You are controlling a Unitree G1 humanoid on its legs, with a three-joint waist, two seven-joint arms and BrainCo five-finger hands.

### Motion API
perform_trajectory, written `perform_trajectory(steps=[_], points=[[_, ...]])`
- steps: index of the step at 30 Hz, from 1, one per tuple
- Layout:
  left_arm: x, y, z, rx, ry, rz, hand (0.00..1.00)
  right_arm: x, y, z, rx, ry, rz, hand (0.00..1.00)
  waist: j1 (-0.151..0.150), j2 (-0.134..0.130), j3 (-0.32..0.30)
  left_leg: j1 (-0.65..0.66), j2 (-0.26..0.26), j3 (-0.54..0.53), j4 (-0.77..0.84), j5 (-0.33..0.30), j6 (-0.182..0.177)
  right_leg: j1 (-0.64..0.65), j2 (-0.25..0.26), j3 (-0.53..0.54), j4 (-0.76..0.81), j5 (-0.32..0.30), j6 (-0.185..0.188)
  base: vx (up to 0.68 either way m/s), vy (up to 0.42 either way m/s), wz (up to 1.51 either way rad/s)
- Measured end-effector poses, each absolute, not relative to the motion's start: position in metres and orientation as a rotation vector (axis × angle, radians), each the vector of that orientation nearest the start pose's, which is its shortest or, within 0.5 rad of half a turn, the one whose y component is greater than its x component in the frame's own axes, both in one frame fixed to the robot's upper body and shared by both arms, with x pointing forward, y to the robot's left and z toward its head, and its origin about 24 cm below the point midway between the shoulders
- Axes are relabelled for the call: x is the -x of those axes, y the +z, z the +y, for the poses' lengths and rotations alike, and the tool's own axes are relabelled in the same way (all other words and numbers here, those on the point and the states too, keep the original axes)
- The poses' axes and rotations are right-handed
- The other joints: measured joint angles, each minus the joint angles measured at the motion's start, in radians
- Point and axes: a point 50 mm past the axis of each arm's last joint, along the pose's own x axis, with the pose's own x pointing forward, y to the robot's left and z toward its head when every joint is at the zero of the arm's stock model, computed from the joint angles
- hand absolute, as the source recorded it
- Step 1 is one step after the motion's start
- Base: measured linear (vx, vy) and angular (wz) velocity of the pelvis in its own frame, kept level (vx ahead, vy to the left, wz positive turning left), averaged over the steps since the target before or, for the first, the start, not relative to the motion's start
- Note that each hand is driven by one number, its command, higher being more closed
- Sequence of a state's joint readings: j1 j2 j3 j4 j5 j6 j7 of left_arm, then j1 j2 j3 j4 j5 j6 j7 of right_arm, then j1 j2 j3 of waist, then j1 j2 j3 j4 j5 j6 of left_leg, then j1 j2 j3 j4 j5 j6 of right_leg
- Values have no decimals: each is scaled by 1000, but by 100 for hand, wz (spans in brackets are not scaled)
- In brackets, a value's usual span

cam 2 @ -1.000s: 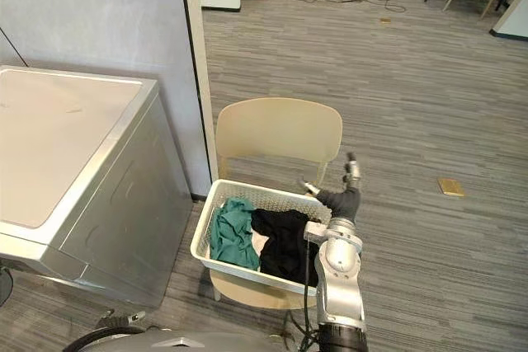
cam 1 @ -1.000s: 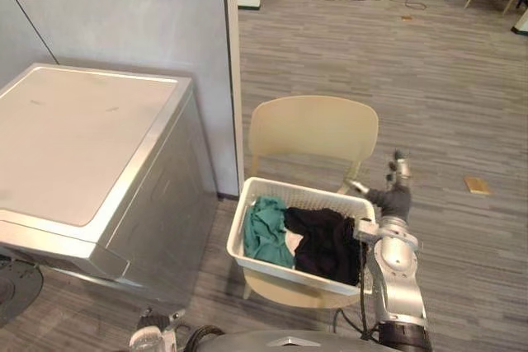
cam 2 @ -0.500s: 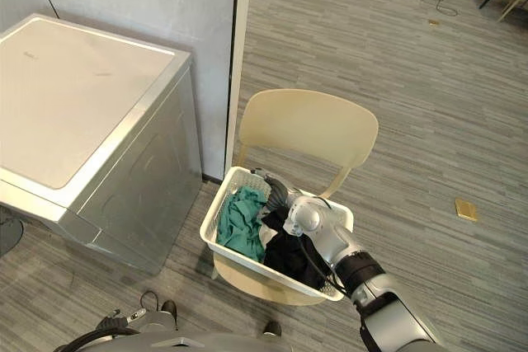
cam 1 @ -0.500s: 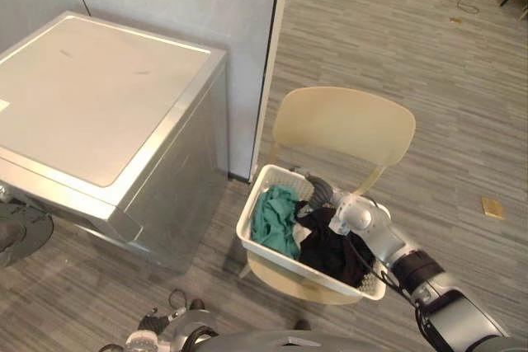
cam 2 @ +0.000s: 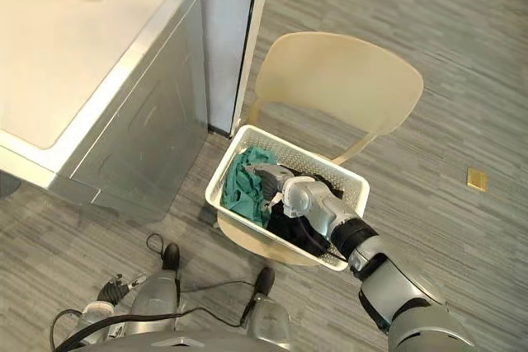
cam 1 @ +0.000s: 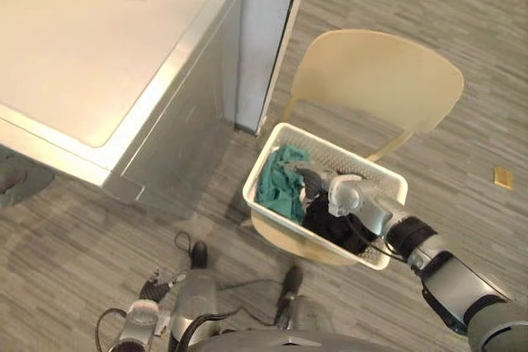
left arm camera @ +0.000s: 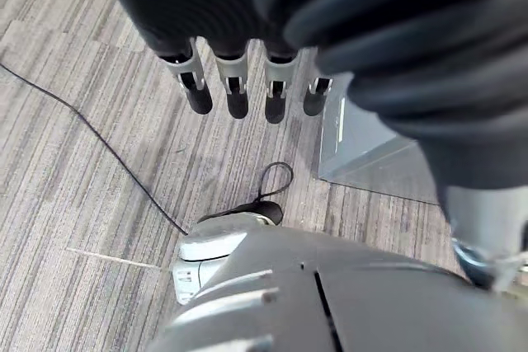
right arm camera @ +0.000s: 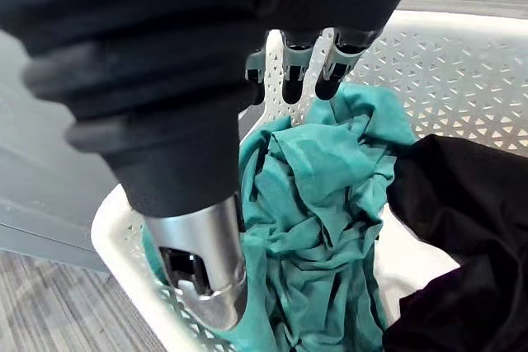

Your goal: Pick up the laundry basket with both hands and put the clothes into the washing machine.

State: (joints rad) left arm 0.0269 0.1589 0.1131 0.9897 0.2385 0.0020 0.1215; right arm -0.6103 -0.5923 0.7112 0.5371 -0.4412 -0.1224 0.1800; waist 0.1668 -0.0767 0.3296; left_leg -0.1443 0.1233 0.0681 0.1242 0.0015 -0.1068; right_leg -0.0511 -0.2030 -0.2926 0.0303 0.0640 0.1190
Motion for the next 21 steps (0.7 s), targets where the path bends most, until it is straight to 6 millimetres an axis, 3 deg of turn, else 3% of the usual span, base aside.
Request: perform_trajectory(steps=[7,12,21], points=[[-138,-138,233,-368,210,964,0,-341,58,-166,1347,546,18,0,19,8,51,-55,2,-15,14,13,0,-58,-1,0,37,-5,-5,-68,0,4],[-145,-134,233,-364,235,939,0,-355,77,-175,1336,382,-23,0,17,22,96,-84,5,-20,12,30,-1,-92,-1,0,57,-5,-4,-60,-5,0],[-162,-127,230,-345,262,878,0,-366,89,-174,1275,280,-42,0,22,32,143,-135,5,-46,11,48,-3,-127,0,-26,61,-3,-4,-19,-4,7]])
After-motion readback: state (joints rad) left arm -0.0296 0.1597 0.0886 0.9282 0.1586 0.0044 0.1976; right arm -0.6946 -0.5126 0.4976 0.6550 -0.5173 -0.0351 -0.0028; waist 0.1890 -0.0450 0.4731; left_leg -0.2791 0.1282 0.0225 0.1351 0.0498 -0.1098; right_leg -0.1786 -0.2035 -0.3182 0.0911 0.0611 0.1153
